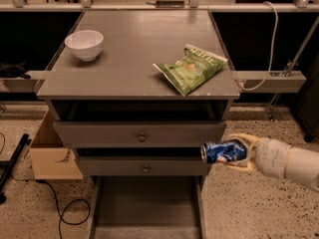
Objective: Pick pepsi can from bottom drawer and place on counter
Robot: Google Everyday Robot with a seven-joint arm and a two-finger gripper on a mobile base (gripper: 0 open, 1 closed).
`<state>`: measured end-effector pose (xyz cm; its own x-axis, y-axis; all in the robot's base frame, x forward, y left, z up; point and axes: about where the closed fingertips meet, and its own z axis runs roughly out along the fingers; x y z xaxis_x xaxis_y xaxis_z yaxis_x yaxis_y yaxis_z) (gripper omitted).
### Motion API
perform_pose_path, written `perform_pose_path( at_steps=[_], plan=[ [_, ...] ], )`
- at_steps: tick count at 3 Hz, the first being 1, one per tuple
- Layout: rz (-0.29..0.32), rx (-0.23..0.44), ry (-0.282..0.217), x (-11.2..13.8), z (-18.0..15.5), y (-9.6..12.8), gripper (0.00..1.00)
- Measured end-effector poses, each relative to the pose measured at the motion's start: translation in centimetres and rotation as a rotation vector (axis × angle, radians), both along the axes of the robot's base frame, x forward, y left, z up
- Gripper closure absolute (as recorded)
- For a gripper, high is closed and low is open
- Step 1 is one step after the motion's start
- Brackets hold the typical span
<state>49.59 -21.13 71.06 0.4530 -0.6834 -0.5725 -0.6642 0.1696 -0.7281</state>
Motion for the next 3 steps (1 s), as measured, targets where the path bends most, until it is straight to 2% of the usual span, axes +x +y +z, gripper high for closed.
perform_pose_path(
  at_steps=[1, 2, 3],
  plan=[
    [0.02, -0.051, -0.063, 0.6, 6.3, -1.0, 1.0],
    [0.02, -0.051, -0.064, 0.6, 6.3, -1.0, 1.0],
    [0.045, -0.066, -0.1, 0.9, 8.3, -0.7, 1.0]
  ],
)
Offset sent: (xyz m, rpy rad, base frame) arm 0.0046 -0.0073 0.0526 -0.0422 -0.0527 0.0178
